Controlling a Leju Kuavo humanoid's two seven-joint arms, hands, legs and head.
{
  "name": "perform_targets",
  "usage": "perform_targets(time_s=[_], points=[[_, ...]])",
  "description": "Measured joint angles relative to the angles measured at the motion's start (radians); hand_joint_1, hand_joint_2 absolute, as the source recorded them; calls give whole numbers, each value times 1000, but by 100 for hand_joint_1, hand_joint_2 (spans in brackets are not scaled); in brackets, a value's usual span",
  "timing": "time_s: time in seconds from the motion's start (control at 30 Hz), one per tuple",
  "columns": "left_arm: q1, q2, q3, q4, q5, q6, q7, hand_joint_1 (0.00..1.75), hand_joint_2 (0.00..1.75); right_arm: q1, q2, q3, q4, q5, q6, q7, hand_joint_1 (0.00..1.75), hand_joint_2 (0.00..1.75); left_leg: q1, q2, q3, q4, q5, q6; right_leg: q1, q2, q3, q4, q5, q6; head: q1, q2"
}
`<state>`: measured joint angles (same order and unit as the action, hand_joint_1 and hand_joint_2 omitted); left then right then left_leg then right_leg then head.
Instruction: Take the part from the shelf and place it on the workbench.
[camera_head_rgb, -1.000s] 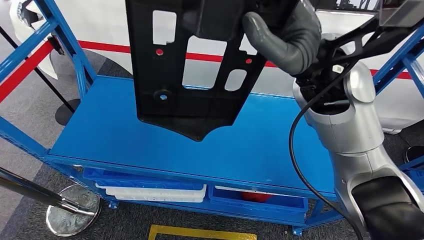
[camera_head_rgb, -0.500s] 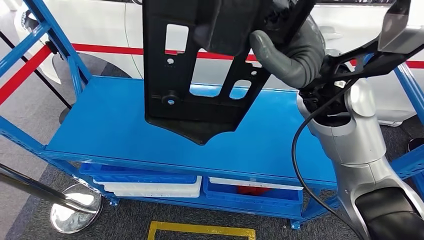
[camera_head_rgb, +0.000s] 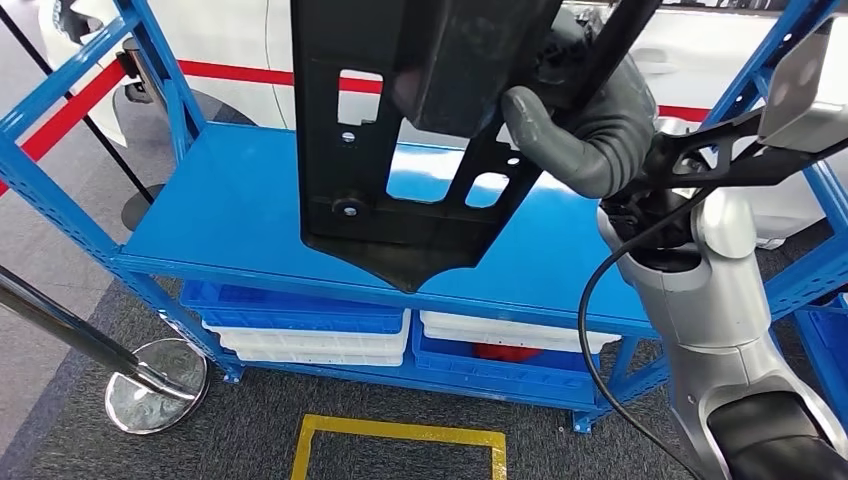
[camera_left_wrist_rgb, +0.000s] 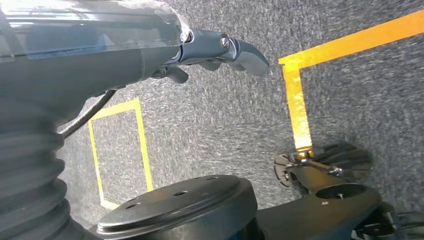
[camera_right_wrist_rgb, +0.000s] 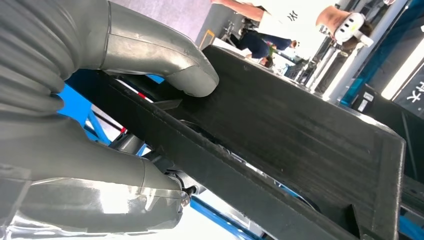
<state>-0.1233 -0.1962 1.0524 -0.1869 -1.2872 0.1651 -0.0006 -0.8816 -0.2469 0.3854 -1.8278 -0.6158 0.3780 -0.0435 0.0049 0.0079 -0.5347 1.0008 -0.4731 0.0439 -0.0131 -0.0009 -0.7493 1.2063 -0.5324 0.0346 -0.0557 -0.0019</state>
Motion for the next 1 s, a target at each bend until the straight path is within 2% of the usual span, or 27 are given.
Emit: perform_targets(time_s=[0.03, 0.07, 0.1, 0.13, 0.17, 0.23, 0.27, 0.3, 0.37, 0.4, 0.43, 0.5, 0.53, 0.57, 0.6, 0.63, 0.67, 0.7, 0.73, 0.77, 0.8, 0.87, 0.9, 0.93, 1.0], points=[[-1, 0, -3, 0, 0, 0, 0, 0, 175, 0, 0, -5, 0, -3, 0, 2, 175, 175, -1, 0, -13, 2, 9, 1, 0, 0, -7, 60, -25, 2, 0, 0], [-3, 0, -4, 0, 1, 0, 0, 0, 175, 0, 0, -9, 0, -7, 2, 2, 175, 175, -2, 1, -28, 6, 18, 0, 0, 0, -1, 93, -25, 3, 0, 0], [-4, 0, -5, 0, 1, 0, 0, 0, 175, 0, 0, -13, 1, -11, 4, 2, 175, 175, -2, 1, -42, 10, 26, -1, 0, 0, 21, 92, -7, 3, 0, 0], [-7, -1, -5, 0, 2, -1, -1, 0, 175, -1, 0, -16, 1, -15, 6, 2, 175, 175, -2, 1, -56, 15, 32, -3, 0, 0, 59, 57, 18, 1, 0, 0], [-9, -1, -6, 0, 3, -1, -2, 0, 175, -2, 0, -19, 1, -17, 9, 2, 175, 175, -3, 1, -67, 20, 39, -6, 0, 0, 111, -4, 36, -3, 0, 0], [-12, -2, -6, 0, 4, -1, -3, 0, 175, -7, 0, -25, 1, -18, 10, 2, 175, 175, -6, 0, -83, 27, 50, -14, 5, 1, 205, -135, 36, -13, 0, 0], [-12, -3, -6, 0, 5, -1, -3, 0, 175, -10, 0, -26, 1, -20, 10, 1, 175, 175, -7, 0, -86, 27, 57, -19, 7, 2, 229, -175, 28, -18, 0, 0], [-13, -3, -6, 0, 6, -1, -3, 0, 175, -13, 0, -28, 1, -22, 10, 2, 175, 175, -8, 0, -89, 25, 66, -25, 10, 1, 235, -193, 26, -23, 0, 0], [-13, -3, -6, 0, 8, 0, -3, 0, 175, -16, 0, -28, 3, -35, 10, 7, 175, 175, -8, -1, -97, 27, 65, -37, 6, -3, 223, -199, 43, -37, 0, 0], [-13, -3, -6, 0, 9, 0, -3, 0, 175, -19, -1, -27, 4, -43, 10, 10, 175, 175, -8, -2, -107, 43, 42, -41, 4, -6, 213, -201, 53, -46, 0, 0], [-15, -3, -6, 0, 10, 0, -3, 0, 175, -21, -1, -27, 5, -49, 10, 14, 175, 175, -7, -3, -118, 76, 2, -46, 1, -8, 202, -204, 65, -53, 0, 0], [-19, -3, -6, 0, 11, 1, -3, 0, 175, -23, -2, -26, 7, -57, 10, 18, 175, 175, -4, -3, -142, 189, -96, -53, 3, -11, 174, -203, 87, -60, 0, 0], [-20, -3, -6, 0, 11, 2, -3, 0, 175, -23, -3, -25, 8, -59, 10, 20, 175, 175, -3, -3, -147, 250, -124, -56, 4, -11, 159, -201, 99, -60, 0, 0], [-20, -3, -6, 0, 11, 2, -3, 0, 175, -24, -3, -25, 9, -61, 10, 21, 175, 175, -2, -3, -143, 292, -128, -58, 4, -11, 142, -199, 110, -59, 0, 0], [-20, -3, -6, 0, 10, 2, -3, 0, 175, -24, -3, -25, 10, -64, 10, 21, 175, 175, -1, -3, -127, 306, -107, -59, 4, -11, 125, -196, 122, -58, 0, 0], [-18, -3, -6, 0, 10, 2, -3, 0, 175, -24, -3, -24, 11, -66, 10, 22, 175, 175, 0, -3, -99, 288, -74, -58, 4, -11, 108, -192, 132, -55, 0, 0], [-16, -3, -6, 0, 10, 3, -3, 0, 175, -26, -3, -24, 13, -68, 10, 23, 175, 175, 0, -3, -56, 239, -47, -56, 4, -10, 92, -187, 142, -53, 0, 0], [-13, -3, -6, 0, 10, 4, -4, 0, 175, -27, -3, -25, 14, -69, 10, 23, 175, 175, -1, -4, -5, 168, -40, -53, 5, -9, 79, -183, 151, -49, 0, 0], [-9, -3, -6, 0, 10, 5, -4, 0, 175, -29, -3, -25, 15, -69, 10, 24, 175, 175, -2, -8, 44, 94, -51, -50, 6, -7, 70, -180, 160, -44, 0, 0], [-5, -3, -6, 0, 10, 5, -4, 0, 175, -30, -3, -25, 16, -70, 10, 24, 175, 175, -3, -11, 76, 37, -65, -46, 7, -5, 64, -180, 171, -38, 0, 0], [-2, -3, -6, 0, 10, 5, -3, 0, 175, -31, -3, -25, 17, -70, 10, 24, 175, 175, -6, -14, 91, 4, -77, -42, 7, -4, 60, -184, 184, -32, 0, 0], [3, -4, -6, 0, 12, 4, 1, 0, 175, -27, -2, -25, 19, -71, 12, 24, 175, 175, -5, -8, 76, -10, -60, -30, 8, -1, 52, -195, 204, -21, 0, 0], [3, -5, -5, 0, 13, 4, 3, 0, 175, -25, -2, -25, 21, -70, 12, 24, 175, 175, -2, -2, 64, -11, -47, -22, 8, 0, 44, -189, 188, -16, 0, 0], [3, -6, -5, 0, 13, 3, 5, 0, 175, -22, -1, -25, 22, -70, 12, 24, 175, 175, 0, 7, 50, -13, -32, -14, 6, 1, 34, -162, 149, -10, 0, 0], [1, -7, -5, 0, 14, 2, 5, 0, 175, -16, 0, -25, 25, -67, 10, 25, 175, 175, 0, 22, 21, -13, -7, -1, 0, 1, 8, -52, 37, 2, 1, 0]])
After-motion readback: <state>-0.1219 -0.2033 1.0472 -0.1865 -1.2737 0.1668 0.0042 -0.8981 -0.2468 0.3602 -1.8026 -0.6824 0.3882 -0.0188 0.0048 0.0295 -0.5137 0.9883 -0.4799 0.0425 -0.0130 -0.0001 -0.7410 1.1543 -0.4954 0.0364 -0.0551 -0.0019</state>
